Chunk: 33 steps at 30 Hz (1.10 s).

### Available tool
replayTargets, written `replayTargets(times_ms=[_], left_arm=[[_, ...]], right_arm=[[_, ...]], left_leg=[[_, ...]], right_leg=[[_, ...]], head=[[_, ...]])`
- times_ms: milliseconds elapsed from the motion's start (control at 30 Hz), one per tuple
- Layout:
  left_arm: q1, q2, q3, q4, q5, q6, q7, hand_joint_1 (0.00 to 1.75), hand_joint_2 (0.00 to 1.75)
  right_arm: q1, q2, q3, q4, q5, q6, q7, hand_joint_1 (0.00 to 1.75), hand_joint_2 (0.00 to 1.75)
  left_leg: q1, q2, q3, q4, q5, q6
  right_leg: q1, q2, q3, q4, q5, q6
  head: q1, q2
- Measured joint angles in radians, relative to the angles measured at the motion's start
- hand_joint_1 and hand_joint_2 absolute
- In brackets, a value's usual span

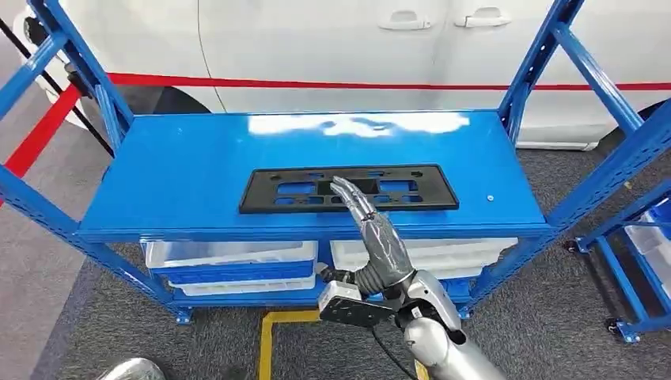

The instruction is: Take the parts from the cabinet and place them on the table.

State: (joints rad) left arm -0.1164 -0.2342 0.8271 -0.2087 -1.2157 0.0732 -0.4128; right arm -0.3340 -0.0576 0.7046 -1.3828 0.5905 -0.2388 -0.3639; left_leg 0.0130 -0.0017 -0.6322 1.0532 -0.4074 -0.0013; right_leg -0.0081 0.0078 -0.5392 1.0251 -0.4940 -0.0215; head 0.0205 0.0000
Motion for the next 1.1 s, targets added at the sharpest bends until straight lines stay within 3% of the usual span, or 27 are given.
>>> replayTargets(times_ms=[67, 133, 200, 233, 333, 367, 400, 433, 500, 567, 633, 667, 700, 733, 767, 833, 867, 900, 933, 967, 1000, 1033, 1067, 1100], left_arm=[[-0.003, 0.001, -0.002, 0.0, -0.002, 0.0, 0.0, 0.0, 0.0], [-0.002, 0.001, -0.005, 0.0, -0.002, 0.0, 0.001, 0.0, 0.0], [0.0, 0.001, -0.009, 0.0, -0.005, 0.0, 0.001, 0.0, 0.0], [0.0, 0.0, -0.013, 0.0, -0.008, -0.002, 0.0, 0.0, 0.0], [-0.004, 0.0, -0.018, 0.001, -0.009, -0.002, 0.001, 0.0, 0.0], [-0.002, 0.0, -0.019, 0.001, -0.009, -0.002, 0.001, 0.0, 0.0], [0.0, 0.0, -0.019, 0.0, -0.009, -0.002, 0.002, 0.0, 0.0], [0.001, 0.0, -0.019, 0.001, -0.009, -0.003, 0.003, 0.0, 0.0], [0.002, -0.001, -0.021, 0.001, -0.01, -0.003, 0.003, 0.0, 0.0], [0.0, -0.001, -0.021, 0.002, -0.01, -0.003, 0.003, 0.0, 0.0], [-0.002, -0.001, -0.021, 0.002, -0.01, -0.003, 0.004, 0.0, 0.0], [-0.003, -0.001, -0.021, 0.002, -0.01, -0.003, 0.004, 0.0, 0.0], [-0.003, 0.0, -0.021, 0.002, -0.01, -0.003, 0.005, 0.0, 0.0], [-0.004, 0.0, -0.021, 0.002, -0.01, -0.003, 0.005, 0.0, 0.0], [-0.005, 0.0, -0.021, 0.002, -0.011, -0.003, 0.005, 0.0, 0.0], [-0.004, 0.0, -0.022, 0.002, -0.013, -0.005, 0.005, 0.0, 0.0], [-0.002, -0.001, -0.022, 0.002, -0.013, -0.005, 0.006, 0.0, 0.0], [0.0, 0.0, -0.022, 0.002, -0.014, -0.005, 0.006, 0.0, 0.0], [0.001, 0.0, -0.022, 0.002, -0.015, -0.005, 0.006, 0.0, 0.0], [0.001, 0.0, -0.022, 0.002, -0.017, -0.005, 0.007, 0.0, 0.0], [-0.001, 0.0, -0.022, 0.002, -0.019, -0.005, 0.009, 0.0, 0.0], [-0.001, 0.001, -0.023, 0.002, -0.02, -0.005, 0.01, 0.0, 0.0], [-0.005, 0.001, -0.024, 0.002, -0.022, -0.005, 0.013, 0.0, 0.0], [-0.01, 0.001, -0.027, 0.002, -0.024, -0.005, 0.014, 0.0, 0.0]], right_arm=[[-0.002, -0.001, 0.0, 0.002, 0.002, 0.007, 0.002, 0.0, 1.75], [-0.004, -0.001, 0.0, 0.003, 0.003, 0.008, 0.002, 0.0, 1.75], [-0.005, -0.001, 0.0, 0.003, 0.003, 0.008, 0.003, 0.0, 1.75], [-0.007, -0.002, 0.0, 0.003, 0.003, 0.008, 0.002, 0.0, 1.75], [-0.009, -0.004, 0.0, 0.007, 0.003, 0.008, 0.002, 0.0, 1.75], [-0.007, -0.005, 0.0, 0.01, 0.003, 0.009, 0.002, 0.0, 1.75], [-0.005, -0.007, 0.0, 0.014, 0.003, 0.01, 0.003, 0.0, 1.75], [-0.005, -0.008, 0.0, 0.016, 0.003, 0.011, 0.003, 0.0, 1.75], [-0.006, -0.008, 0.0, 0.017, 0.003, 0.011, 0.004, 0.0, 1.75], [-0.007, -0.01, 0.0, 0.019, 0.004, 0.011, 0.004, 0.0, 1.75], [-0.008, -0.011, 0.0, 0.019, 0.004, 0.012, 0.005, 0.0, 1.75], [-0.009, -0.011, 0.0, 0.019, 0.004, 0.011, 0.005, 0.0, 1.75], [-0.008, -0.011, 0.0, 0.018, 0.004, 0.012, 0.005, 0.0, 1.75], [-0.009, -0.012, 0.0, 0.019, 0.005, 0.012, 0.004, 0.0, 1.75], [-0.01, -0.012, 0.0, 0.019, 0.005, 0.018, 0.006, 0.0, 1.75], [-0.009, -0.012, 0.0, 0.022, 0.005, 0.035, 0.009, 0.0, 1.75], [-0.009, -0.012, 0.0, 0.026, 0.007, 0.044, 0.01, 0.0, 1.75], [-0.009, -0.012, 0.0, 0.03, 0.008, 0.05, 0.011, 0.0, 1.75], [-0.009, -0.012, 0.0, 0.035, 0.011, 0.056, 0.011, 0.0, 1.75], [-0.009, -0.012, 0.0, 0.039, 0.013, 0.063, 0.011, 0.0, 1.75], [-0.011, -0.012, 0.001, 0.045, 0.015, 0.07, 0.011, 0.0, 1.75], [-0.013, -0.012, 0.003, 0.05, 0.018, 0.076, 0.011, 0.0, 1.75], [-0.02, -0.011, 0.008, 0.059, 0.021, 0.086, 0.011, 0.0, 1.75], [-0.025, -0.011, 0.012, 0.066, 0.023, 0.096, 0.012, 0.0, 1.75]], left_leg=[[-0.007, -0.001, 0.018, -0.024, -0.029, 0.013], [-0.01, -0.004, 0.015, -0.021, -0.032, 0.023], [-0.001, -0.004, 0.03, -0.037, -0.03, 0.033], [0.0, -0.004, 0.041, -0.043, -0.033, 0.038], [0.0, -0.002, 0.052, -0.044, -0.045, 0.048], [0.0, -0.003, 0.056, -0.043, -0.05, 0.048], [0.0, -0.004, 0.065, -0.043, -0.057, 0.048], [0.0, -0.005, 0.075, -0.042, -0.064, 0.046], [0.0, -0.005, 0.099, -0.042, -0.08, 0.041], [-0.006, -0.008, 0.104, -0.04, -0.092, 0.027], [-0.004, -0.004, 0.104, -0.048, -0.096, 0.016], [-0.004, -0.002, 0.11, -0.051, -0.098, 0.011], [-0.004, -0.001, 0.112, -0.047, -0.107, 0.005], [-0.003, -0.001, 0.107, -0.019, -0.118, 0.002], [-0.003, -0.001, 0.074, 0.039, -0.145, 0.001], [-0.001, -0.001, -0.026, 0.206, -0.205, -0.005], [-0.001, -0.001, -0.064, 0.259, -0.213, -0.007], [-0.001, -0.001, -0.086, 0.273, -0.195, -0.007], [-0.001, -0.001, -0.081, 0.231, -0.144, -0.005], [-0.001, -0.001, -0.059, 0.165, -0.091, -0.002], [-0.002, -0.001, -0.018, 0.054, -0.02, 0.005], [-0.004, 0.0, -0.001, -0.004, 0.0, 0.012], [-0.01, -0.001, 0.015, -0.017, -0.013, 0.014], [-0.01, -0.001, 0.017, -0.023, -0.023, 0.019]], right_leg=[[0.006, 0.001, -0.011, 0.007, -0.006, 0.012], [0.005, -0.002, -0.009, -0.001, -0.008, 0.02], [0.005, -0.002, -0.001, 0.001, -0.018, 0.031], [0.002, -0.004, -0.007, 0.027, -0.024, 0.037], [-0.001, -0.005, -0.146, 0.247, -0.107, 0.047], [-0.002, -0.005, -0.18, 0.29, -0.108, 0.047], [-0.003, -0.005, -0.195, 0.288, -0.076, 0.048], [-0.005, -0.005, -0.182, 0.237, -0.024, 0.046], [-0.005, -0.005, -0.118, 0.068, 0.088, 0.036], [0.006, -0.006, -0.091, 0.015, 0.078, 0.026], [0.008, -0.004, -0.091, 0.016, 0.064, 0.018], [0.008, -0.002, -0.089, 0.011, 0.062, 0.014], [-0.004, -0.003, -0.076, -0.001, 0.063, 0.007], [-0.003, -0.003, -0.066, -0.006, 0.059, 0.001], [-0.003, -0.005, -0.061, -0.007, 0.055, -0.005], [0.001, -0.007, -0.054, -0.006, 0.046, -0.013], [0.002, -0.007, -0.051, -0.005, 0.041, -0.014], [0.003, -0.005, -0.046, -0.002, 0.036, -0.014], [0.003, -0.003, -0.035, -0.001, 0.027, -0.013], [0.004, -0.002, -0.025, -0.001, 0.02, -0.012], [0.005, -0.002, -0.01, 0.0, 0.009, -0.01], [0.005, -0.002, -0.008, 0.0, 0.002, -0.006], [0.013, -0.001, -0.007, 0.005, -0.003, 0.001], [0.011, -0.001, -0.01, 0.003, -0.003, 0.004]], head=[[-0.001, 0.0], [0.0, 0.0], [-0.001, 0.0], [0.002, 0.0], [0.001, 0.0], [0.001, 0.0], [0.001, 0.0], [0.001, 0.0], [0.002, 0.0], [0.001, 0.0], [0.0, 0.0], [0.0, 0.0], [-0.001, 0.0], [0.0, 0.0], [-0.001, 0.0], [-0.001, 0.0], [-0.001, 0.0], [-0.001, 0.0], [-0.001, 0.0], [-0.001, 0.0], [-0.001, 0.0], [-0.001, 0.0], [-0.001, 0.0], [-0.002, 0.0]])
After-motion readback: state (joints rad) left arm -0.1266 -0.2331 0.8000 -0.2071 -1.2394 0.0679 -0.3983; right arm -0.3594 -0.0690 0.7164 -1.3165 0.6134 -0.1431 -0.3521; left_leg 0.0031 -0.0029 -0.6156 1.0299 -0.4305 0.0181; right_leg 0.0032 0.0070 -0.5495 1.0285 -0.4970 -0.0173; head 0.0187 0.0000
